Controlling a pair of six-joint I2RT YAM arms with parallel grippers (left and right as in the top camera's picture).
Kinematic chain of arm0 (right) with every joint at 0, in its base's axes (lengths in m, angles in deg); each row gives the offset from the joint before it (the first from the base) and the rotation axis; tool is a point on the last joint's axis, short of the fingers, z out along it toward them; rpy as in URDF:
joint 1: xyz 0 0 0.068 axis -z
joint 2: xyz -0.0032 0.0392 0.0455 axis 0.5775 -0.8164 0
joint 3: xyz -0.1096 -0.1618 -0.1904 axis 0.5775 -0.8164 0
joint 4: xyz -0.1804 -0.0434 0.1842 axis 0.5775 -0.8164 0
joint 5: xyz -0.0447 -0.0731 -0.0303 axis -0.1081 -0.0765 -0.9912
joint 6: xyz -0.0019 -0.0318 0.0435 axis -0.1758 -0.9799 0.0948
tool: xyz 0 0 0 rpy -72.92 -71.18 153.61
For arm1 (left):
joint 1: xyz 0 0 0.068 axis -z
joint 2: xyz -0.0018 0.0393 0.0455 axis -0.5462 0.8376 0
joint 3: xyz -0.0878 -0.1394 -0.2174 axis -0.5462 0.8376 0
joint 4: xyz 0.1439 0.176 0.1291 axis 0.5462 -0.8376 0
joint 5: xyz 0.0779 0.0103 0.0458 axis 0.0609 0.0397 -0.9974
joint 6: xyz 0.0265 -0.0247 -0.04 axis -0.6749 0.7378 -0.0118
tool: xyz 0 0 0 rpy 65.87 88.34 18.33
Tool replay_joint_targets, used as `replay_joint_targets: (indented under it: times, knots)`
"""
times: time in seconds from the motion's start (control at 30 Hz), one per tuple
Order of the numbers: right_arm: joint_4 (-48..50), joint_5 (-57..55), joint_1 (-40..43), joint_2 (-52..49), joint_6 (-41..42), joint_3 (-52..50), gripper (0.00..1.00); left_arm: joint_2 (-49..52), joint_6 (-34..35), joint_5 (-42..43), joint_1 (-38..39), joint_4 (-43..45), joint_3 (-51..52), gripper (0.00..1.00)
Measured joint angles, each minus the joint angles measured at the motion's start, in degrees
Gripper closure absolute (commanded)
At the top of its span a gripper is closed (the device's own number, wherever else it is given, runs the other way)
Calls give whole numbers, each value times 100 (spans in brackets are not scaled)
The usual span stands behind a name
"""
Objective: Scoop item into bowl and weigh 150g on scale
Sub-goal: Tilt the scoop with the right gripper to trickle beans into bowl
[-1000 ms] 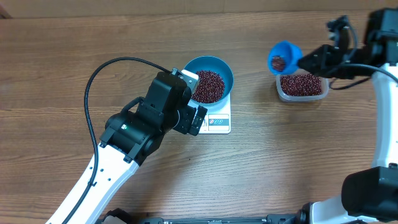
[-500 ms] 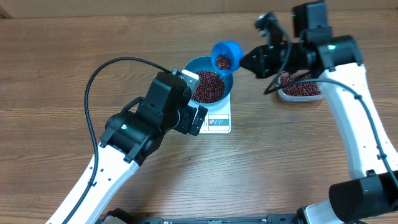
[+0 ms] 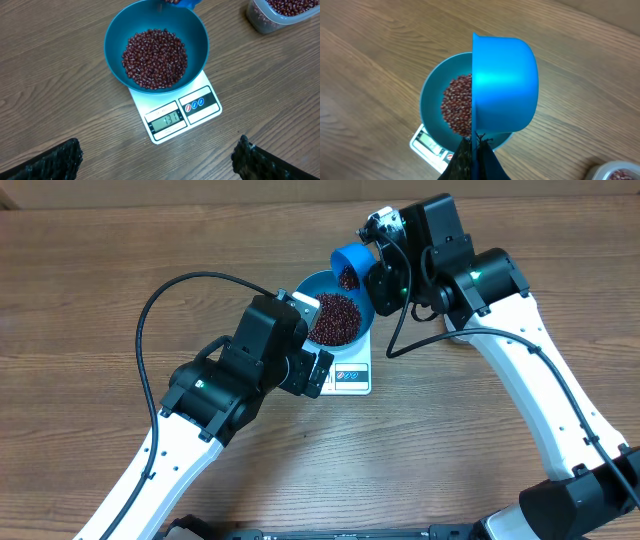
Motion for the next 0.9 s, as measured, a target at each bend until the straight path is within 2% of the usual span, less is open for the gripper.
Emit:
replay_joint_targets:
  times: [0.9]
  knots:
    - [68, -557, -26, 0, -146, 0, 96, 0, 0, 0, 0, 0, 0, 0]
